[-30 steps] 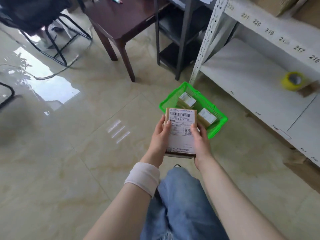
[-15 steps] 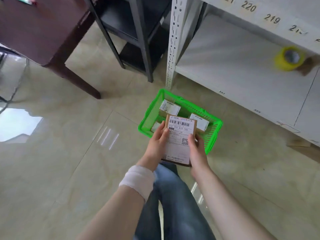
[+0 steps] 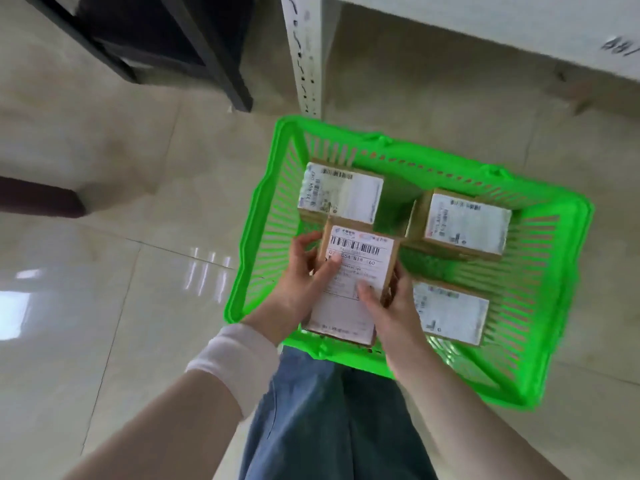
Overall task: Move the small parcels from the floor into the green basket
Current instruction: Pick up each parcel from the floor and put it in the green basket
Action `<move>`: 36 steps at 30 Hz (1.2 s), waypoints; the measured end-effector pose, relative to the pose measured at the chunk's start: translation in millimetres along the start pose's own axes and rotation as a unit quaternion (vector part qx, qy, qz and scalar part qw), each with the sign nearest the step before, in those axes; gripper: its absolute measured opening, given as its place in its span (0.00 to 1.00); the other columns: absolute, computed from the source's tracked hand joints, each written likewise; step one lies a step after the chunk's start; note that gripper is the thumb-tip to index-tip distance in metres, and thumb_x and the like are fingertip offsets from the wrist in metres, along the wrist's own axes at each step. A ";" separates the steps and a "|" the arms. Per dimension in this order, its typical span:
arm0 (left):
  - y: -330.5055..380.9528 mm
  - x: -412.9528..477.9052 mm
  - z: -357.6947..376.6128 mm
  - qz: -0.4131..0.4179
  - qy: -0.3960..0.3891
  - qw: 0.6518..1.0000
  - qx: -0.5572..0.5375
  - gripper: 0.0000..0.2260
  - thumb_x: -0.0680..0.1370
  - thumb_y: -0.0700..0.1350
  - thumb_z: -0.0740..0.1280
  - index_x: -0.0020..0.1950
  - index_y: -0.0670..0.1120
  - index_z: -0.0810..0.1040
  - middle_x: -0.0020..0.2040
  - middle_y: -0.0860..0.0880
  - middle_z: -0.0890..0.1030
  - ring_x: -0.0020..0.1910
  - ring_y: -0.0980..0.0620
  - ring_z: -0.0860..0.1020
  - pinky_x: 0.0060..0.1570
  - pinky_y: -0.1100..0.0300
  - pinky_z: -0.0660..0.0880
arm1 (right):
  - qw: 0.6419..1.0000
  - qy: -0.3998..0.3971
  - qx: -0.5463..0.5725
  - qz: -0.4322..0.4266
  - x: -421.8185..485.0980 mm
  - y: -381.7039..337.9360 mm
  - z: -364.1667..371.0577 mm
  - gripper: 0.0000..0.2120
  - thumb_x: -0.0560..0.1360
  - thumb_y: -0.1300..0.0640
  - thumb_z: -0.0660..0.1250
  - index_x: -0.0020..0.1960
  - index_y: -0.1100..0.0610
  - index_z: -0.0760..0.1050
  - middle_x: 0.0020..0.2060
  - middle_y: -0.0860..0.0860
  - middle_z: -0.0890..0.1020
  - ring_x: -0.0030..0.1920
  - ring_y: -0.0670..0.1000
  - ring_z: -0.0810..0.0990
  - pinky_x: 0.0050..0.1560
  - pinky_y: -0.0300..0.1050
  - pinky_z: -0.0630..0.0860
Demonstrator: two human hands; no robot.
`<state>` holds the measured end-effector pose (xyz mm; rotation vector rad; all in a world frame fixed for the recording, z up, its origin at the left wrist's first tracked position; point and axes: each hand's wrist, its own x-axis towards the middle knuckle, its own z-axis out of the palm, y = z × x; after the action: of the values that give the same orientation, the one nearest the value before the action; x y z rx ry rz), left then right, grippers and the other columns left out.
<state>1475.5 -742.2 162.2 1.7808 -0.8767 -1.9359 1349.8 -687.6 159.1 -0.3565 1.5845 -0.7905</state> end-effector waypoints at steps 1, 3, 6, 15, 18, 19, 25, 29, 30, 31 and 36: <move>-12.6 12.9 -2.5 -0.010 -0.002 1.000 0.007 0.21 0.75 0.47 0.68 0.62 0.48 0.61 0.59 0.42 0.78 0.45 0.53 0.78 0.43 0.62 0.79 | 1.000 0.004 -0.006 -0.005 10.8 13.0 0.4 0.32 0.73 0.62 0.67 0.73 0.53 0.57 0.59 0.48 0.76 0.56 0.43 0.77 0.55 0.41 0.76; -31.9 33.4 -7.4 -0.029 -0.002 0.999 0.017 0.21 0.74 0.48 0.68 0.61 0.48 0.61 0.61 0.40 0.78 0.49 0.49 0.78 0.51 0.54 0.78 | 1.000 0.004 -0.010 -0.001 26.3 33.9 2.2 0.35 0.73 0.62 0.67 0.75 0.54 0.54 0.62 0.49 0.75 0.57 0.43 0.77 0.61 0.46 0.75; -47.7 52.0 -8.1 -0.046 -0.004 0.997 0.054 0.25 0.74 0.47 0.69 0.65 0.46 0.60 0.60 0.42 0.78 0.53 0.48 0.78 0.52 0.56 0.78 | 0.999 -0.007 -0.002 0.033 41.5 55.6 1.2 0.35 0.74 0.61 0.67 0.76 0.53 0.53 0.64 0.49 0.74 0.55 0.41 0.77 0.52 0.37 0.78; -52.3 61.3 -16.9 -0.035 -0.029 0.998 0.053 0.32 0.73 0.46 0.70 0.73 0.55 0.58 0.54 0.51 0.77 0.56 0.49 0.78 0.49 0.57 0.79 | 0.993 -0.033 -0.020 0.112 44.6 66.3 -10.3 0.36 0.71 0.49 0.69 0.75 0.47 0.57 0.68 0.47 0.72 0.62 0.47 0.75 0.59 0.43 0.74; -46.8 53.9 -16.2 -0.040 0.002 0.999 0.004 0.29 0.72 0.45 0.70 0.70 0.52 0.61 0.52 0.48 0.78 0.53 0.48 0.79 0.45 0.56 0.81 | 0.989 -0.033 -0.008 0.142 39.0 58.3 -18.8 0.38 0.67 0.48 0.71 0.73 0.51 0.62 0.66 0.48 0.75 0.62 0.48 0.76 0.64 0.48 0.69; -45.3 50.5 -15.8 -0.051 0.007 0.999 -0.002 0.29 0.72 0.44 0.70 0.69 0.51 0.61 0.52 0.48 0.78 0.52 0.48 0.80 0.46 0.54 0.81 | 0.988 -0.034 0.006 0.154 36.9 55.2 -20.8 0.39 0.64 0.48 0.71 0.72 0.53 0.64 0.64 0.49 0.76 0.61 0.49 0.76 0.65 0.50 0.70; -39.2 34.0 -20.2 -0.077 0.037 0.986 0.142 0.26 0.70 0.49 0.73 0.61 0.44 0.64 0.49 0.52 0.77 0.50 0.51 0.77 0.46 0.61 0.75 | 0.987 0.007 0.007 0.162 34.8 34.7 -29.3 0.42 0.61 0.48 0.74 0.72 0.55 0.64 0.65 0.51 0.75 0.63 0.53 0.75 0.66 0.53 0.69; -36.3 21.9 -25.5 -0.097 0.034 0.942 0.320 0.25 0.69 0.58 0.71 0.57 0.47 0.66 0.44 0.57 0.76 0.41 0.57 0.75 0.37 0.64 0.68 | 0.990 0.036 -0.027 0.134 40.0 25.0 -27.5 0.39 0.66 0.51 0.73 0.73 0.58 0.61 0.65 0.55 0.74 0.62 0.52 0.74 0.67 0.47 0.68; -37.5 19.6 -26.0 -0.095 0.036 0.935 0.341 0.23 0.69 0.58 0.71 0.56 0.48 0.66 0.44 0.57 0.77 0.39 0.57 0.75 0.34 0.64 0.67 | 0.990 0.037 -0.033 0.131 41.8 24.0 -25.3 0.39 0.67 0.52 0.73 0.74 0.59 0.60 0.66 0.56 0.74 0.62 0.51 0.74 0.65 0.45 0.68; -39.5 18.0 -26.8 -0.094 0.034 0.931 0.350 0.23 0.70 0.57 0.71 0.57 0.48 0.66 0.47 0.55 0.79 0.41 0.54 0.77 0.35 0.63 0.68 | 0.990 0.037 -0.041 0.132 43.3 23.1 -21.8 0.39 0.69 0.52 0.72 0.75 0.59 0.58 0.67 0.55 0.73 0.63 0.51 0.73 0.64 0.44 0.67; -48.6 16.4 -25.8 -0.108 0.058 0.934 0.335 0.25 0.74 0.51 0.68 0.69 0.46 0.64 0.60 0.48 0.80 0.55 0.45 0.79 0.45 0.61 0.68 | 0.980 0.017 -0.129 0.151 53.4 28.4 -3.4 0.38 0.69 0.43 0.70 0.74 0.54 0.61 0.67 0.53 0.74 0.63 0.55 0.76 0.65 0.55 0.73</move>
<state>1505.5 -721.8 117.6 2.4276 -1.4782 -1.7426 1342.6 -700.4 100.4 -0.2807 1.7271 -0.3598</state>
